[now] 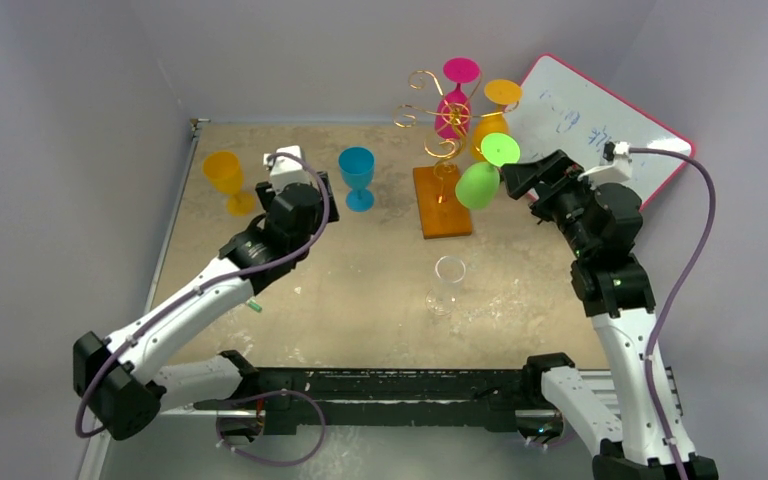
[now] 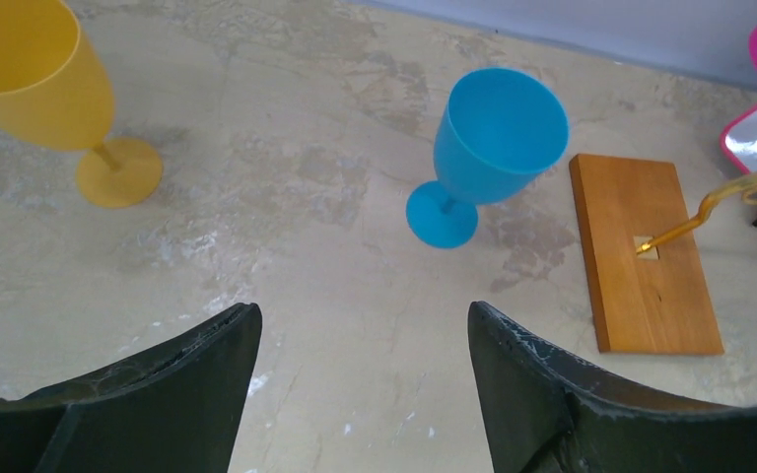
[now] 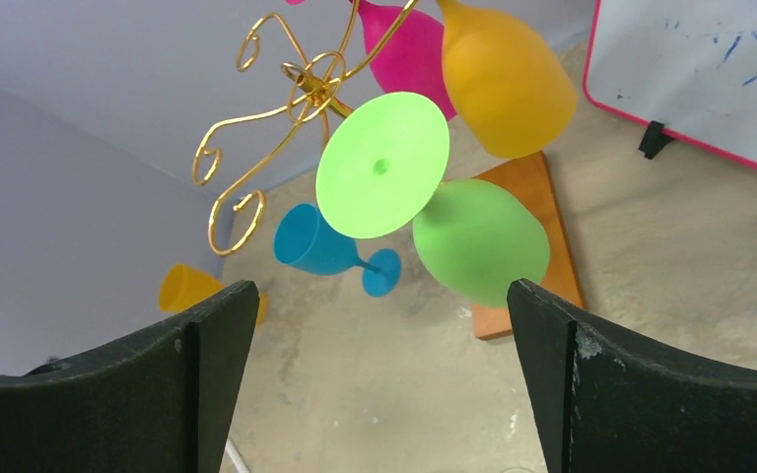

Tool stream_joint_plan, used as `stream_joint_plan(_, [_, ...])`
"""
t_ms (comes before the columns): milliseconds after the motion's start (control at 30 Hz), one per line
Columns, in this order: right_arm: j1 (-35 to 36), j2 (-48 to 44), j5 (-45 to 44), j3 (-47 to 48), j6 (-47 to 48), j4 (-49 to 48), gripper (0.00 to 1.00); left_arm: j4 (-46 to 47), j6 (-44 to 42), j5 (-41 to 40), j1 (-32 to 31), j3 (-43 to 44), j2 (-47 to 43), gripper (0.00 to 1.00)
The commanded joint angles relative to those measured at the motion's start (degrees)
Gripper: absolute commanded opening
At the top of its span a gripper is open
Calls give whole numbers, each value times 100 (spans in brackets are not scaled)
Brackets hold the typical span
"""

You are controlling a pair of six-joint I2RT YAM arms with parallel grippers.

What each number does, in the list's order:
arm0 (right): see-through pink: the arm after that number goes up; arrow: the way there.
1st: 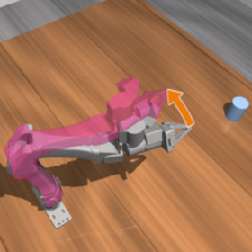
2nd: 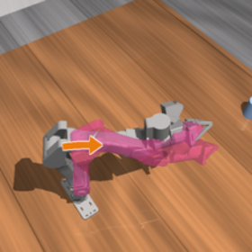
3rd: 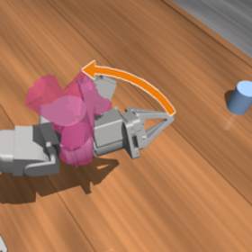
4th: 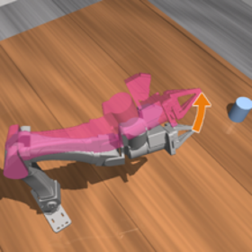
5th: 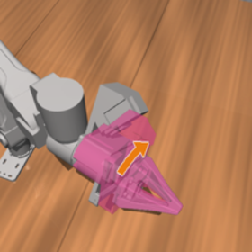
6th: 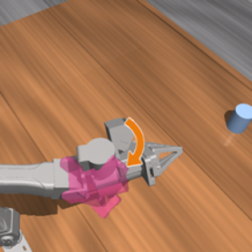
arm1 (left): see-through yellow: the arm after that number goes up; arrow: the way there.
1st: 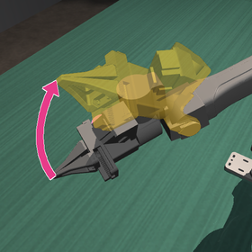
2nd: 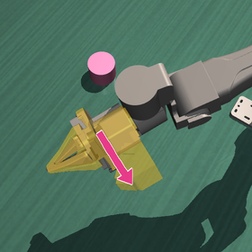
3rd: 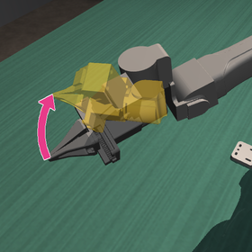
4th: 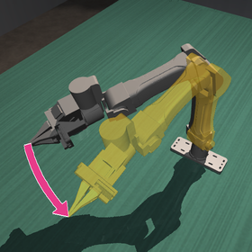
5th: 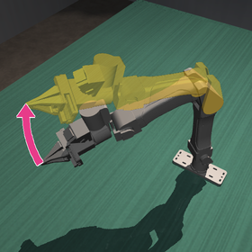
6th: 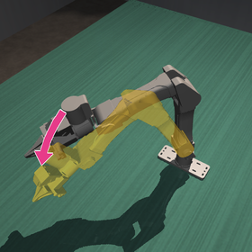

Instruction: Place the wine glass upside down on the wine glass rack

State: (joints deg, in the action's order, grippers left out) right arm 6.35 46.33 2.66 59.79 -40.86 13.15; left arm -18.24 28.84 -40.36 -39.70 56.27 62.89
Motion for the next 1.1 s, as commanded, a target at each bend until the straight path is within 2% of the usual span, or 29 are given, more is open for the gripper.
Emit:
stream_joint_plan(0, [-5, -99, -22, 319, 679, 129, 100, 315, 530, -68, 330, 654, 603, 73])
stream_joint_plan(167, [-10, -213, 9, 291, 1070, 14, 100, 510, 1110, 1221, 1176, 1072, 1269, 61])
stream_joint_plan(667, [-4, -470, 176, 217, 967, -48, 95, 1236, 1423, 2207, 1567, 1931, 2829, 54])
stream_joint_plan(1067, [-2, -473, 286, 183, 933, -8, 92, 1421, 1382, 2759, 1789, 1989, 3540, 44])
